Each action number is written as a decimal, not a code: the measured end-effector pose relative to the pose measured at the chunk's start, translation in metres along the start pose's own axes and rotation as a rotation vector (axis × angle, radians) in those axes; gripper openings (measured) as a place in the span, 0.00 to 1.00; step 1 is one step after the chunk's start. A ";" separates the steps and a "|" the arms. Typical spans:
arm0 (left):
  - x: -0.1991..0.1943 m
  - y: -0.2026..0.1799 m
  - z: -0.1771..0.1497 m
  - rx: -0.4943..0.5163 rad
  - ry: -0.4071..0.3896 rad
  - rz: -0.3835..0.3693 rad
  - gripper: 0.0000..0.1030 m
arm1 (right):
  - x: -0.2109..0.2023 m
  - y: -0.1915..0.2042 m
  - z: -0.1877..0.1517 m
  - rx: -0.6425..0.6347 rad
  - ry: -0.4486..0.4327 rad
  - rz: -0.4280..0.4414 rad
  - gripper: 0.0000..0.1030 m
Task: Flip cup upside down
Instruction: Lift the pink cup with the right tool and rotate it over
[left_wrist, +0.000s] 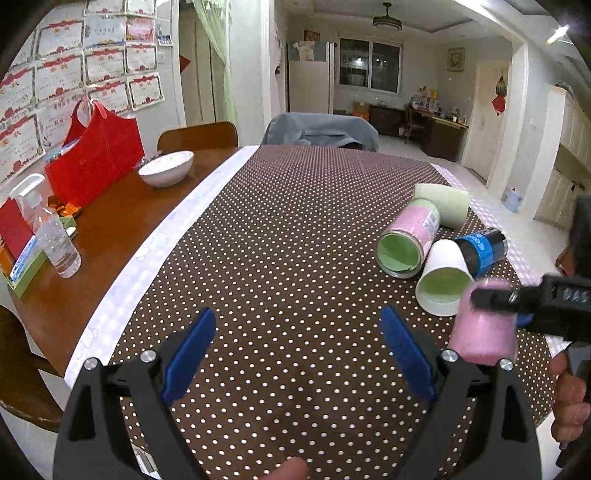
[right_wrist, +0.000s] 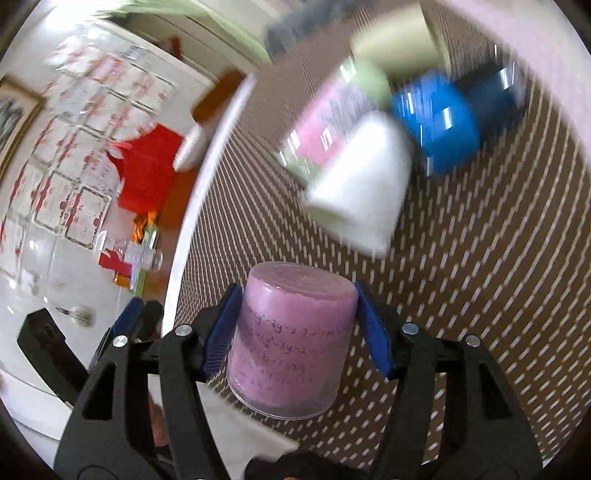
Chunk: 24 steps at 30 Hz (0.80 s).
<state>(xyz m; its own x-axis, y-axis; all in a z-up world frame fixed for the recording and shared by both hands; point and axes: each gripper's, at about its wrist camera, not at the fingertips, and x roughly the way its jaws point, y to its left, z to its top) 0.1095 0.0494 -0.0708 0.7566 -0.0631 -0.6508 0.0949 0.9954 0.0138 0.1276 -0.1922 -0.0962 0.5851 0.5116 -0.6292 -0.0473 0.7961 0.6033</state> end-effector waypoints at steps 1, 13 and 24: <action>-0.003 -0.003 -0.001 -0.003 -0.011 0.002 0.87 | -0.008 0.007 -0.001 -0.054 -0.058 -0.020 0.59; -0.033 -0.006 -0.025 -0.054 -0.094 0.034 0.87 | -0.005 0.037 -0.057 -0.461 -0.416 -0.320 0.60; -0.039 0.004 -0.031 -0.076 -0.123 0.039 0.87 | 0.032 0.048 -0.064 -0.521 -0.362 -0.382 0.60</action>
<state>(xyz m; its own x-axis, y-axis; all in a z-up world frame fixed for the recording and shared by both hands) 0.0601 0.0583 -0.0692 0.8327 -0.0283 -0.5531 0.0185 0.9996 -0.0232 0.0922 -0.1171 -0.1188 0.8639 0.1016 -0.4934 -0.1124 0.9936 0.0077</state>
